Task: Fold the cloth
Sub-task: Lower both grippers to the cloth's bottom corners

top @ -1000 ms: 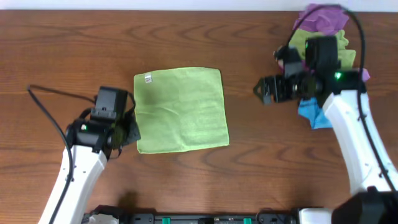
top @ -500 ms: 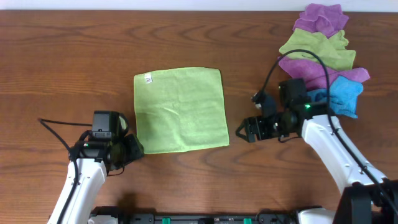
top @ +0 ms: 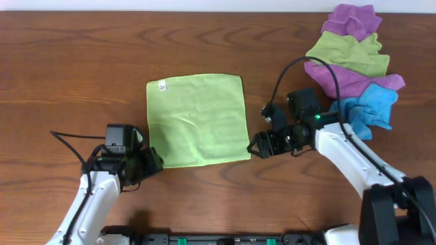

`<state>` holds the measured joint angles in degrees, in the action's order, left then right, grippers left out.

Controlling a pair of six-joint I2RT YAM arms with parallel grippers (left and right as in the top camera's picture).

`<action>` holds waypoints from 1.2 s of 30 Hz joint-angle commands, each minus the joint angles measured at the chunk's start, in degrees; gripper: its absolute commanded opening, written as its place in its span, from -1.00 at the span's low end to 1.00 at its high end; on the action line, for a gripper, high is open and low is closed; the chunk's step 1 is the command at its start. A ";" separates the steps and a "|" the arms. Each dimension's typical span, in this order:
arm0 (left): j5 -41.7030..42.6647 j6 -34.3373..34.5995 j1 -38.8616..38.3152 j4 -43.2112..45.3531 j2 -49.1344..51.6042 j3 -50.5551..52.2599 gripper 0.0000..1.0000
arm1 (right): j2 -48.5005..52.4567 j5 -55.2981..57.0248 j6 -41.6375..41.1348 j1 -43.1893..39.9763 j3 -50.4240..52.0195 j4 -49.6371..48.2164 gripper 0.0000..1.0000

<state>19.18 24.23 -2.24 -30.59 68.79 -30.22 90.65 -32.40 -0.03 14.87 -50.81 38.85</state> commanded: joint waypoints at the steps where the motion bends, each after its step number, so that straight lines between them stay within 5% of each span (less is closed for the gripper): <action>1: 0.92 0.44 0.39 0.26 1.79 0.22 0.07 | 1.40 -1.77 -1.27 1.16 0.55 -0.52 0.45; 36: 1.18 -0.20 0.39 5.86 9.55 0.22 -0.30 | 10.73 -0.94 -2.29 6.40 0.57 -3.91 0.19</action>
<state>20.62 24.27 -2.24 -24.93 77.43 -30.22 100.51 -34.15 -1.26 20.38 -50.81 35.64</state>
